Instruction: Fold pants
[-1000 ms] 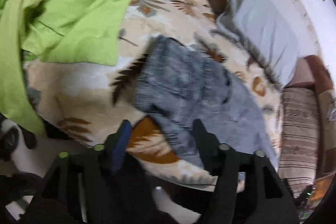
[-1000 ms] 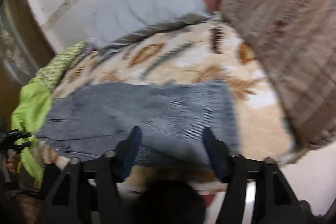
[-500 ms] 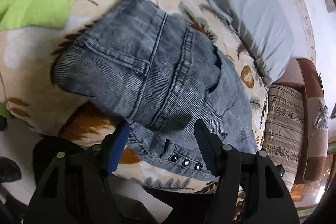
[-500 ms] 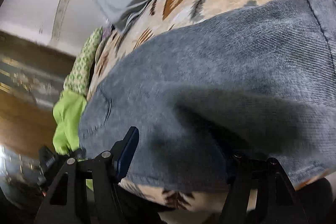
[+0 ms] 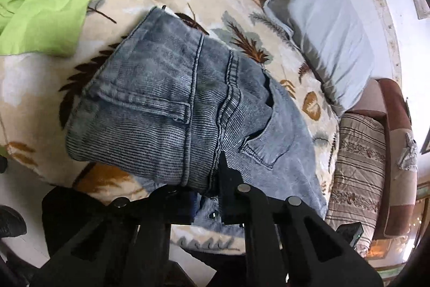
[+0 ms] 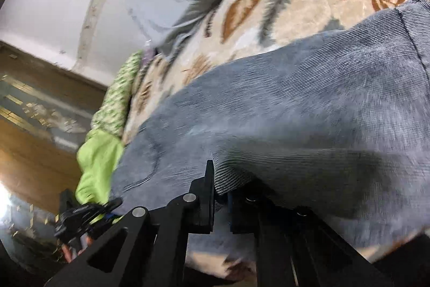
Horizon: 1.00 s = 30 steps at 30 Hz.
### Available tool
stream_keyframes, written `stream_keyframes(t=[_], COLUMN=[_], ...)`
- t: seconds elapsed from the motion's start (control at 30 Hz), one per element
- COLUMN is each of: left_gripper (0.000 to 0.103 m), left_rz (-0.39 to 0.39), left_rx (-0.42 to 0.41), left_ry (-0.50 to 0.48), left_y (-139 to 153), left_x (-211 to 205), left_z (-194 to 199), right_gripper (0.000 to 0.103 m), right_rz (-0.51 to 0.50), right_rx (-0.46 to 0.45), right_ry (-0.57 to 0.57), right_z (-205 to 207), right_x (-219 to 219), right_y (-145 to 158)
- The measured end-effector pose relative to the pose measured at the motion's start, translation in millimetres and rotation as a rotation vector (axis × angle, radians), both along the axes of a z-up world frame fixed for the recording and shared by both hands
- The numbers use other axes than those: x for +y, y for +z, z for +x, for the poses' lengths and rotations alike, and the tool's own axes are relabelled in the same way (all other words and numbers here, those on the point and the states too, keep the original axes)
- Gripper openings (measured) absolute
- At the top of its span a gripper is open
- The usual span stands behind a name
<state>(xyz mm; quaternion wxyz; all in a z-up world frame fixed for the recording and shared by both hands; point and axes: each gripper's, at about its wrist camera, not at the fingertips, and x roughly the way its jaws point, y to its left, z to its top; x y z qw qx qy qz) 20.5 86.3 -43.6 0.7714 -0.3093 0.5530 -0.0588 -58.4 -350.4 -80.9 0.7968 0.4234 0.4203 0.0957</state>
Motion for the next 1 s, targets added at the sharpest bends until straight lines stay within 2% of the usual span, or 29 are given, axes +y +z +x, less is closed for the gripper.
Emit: stream_keyframes(t=[0.1, 0.2, 0.27, 0.33, 0.43, 0.47, 0.5, 0.53, 0.57, 0.67, 0.77, 0.83, 1.0], left_gripper=[0.01, 0.01, 0.01, 0.01, 0.01, 0.013, 0.015, 0.022, 0.031, 0.047, 0.048, 0.049, 0.049], left_rz=[0.037, 0.045, 0.038, 0.045, 0.065, 0.066, 0.06, 0.052, 0.04, 0.015, 0.005, 0.004, 0.02], left_rx=[-0.01, 0.026, 0.071, 0.076, 0.055, 0.047, 0.044, 0.045, 0.047, 0.052, 0.07, 0.079, 0.073], left_ry=[-0.005, 0.006, 0.024, 0.025, 0.008, 0.0, -0.017, -0.029, -0.042, -0.066, -0.079, -0.079, -0.072], left_y=[4.8, -10.2, -25.3, -29.7, -25.7, -24.1, -23.7, -24.0, -24.8, -28.2, -32.6, -33.4, -28.3], left_x=[7.2, 16.8, 20.4, 19.0, 14.6, 13.1, 11.8, 10.2, 8.8, 2.6, -6.9, -12.9, -19.3], left_z=[-13.8, -20.8, -19.2, -18.4, -19.4, -19.8, -20.2, -20.2, -20.8, -22.3, -18.6, -16.5, -9.6], right_gripper=[0.006, 0.006, 0.011, 0.012, 0.026, 0.035, 0.038, 0.041, 0.041, 0.042, 0.049, 0.049, 0.049], right_rz=[0.043, 0.086, 0.099, 0.11, 0.081, 0.063, 0.039, 0.015, -0.01, -0.119, -0.186, -0.198, -0.244], right_rx=[0.024, 0.091, 0.125, 0.151, 0.162, 0.155, 0.149, 0.139, 0.129, 0.096, 0.073, 0.065, 0.081], right_ry=[0.048, 0.06, 0.05, 0.045, 0.038, 0.031, 0.022, 0.013, -0.002, -0.088, -0.242, -0.299, -0.32], right_z=[-18.6, -31.1, -32.8, -31.7, -39.9, -44.7, -50.8, -58.8, -67.9, -100.8, -119.5, -117.7, -83.9], right_x=[4.2, 5.2, 3.0, 0.9, -7.4, -12.2, -18.6, -27.3, -37.9, -77.9, -128.4, -148.3, -173.2], right_y=[0.2, -17.7, -29.0, -36.2, -31.3, -25.6, -19.0, -11.5, -3.8, 19.2, 31.8, 31.4, 12.5])
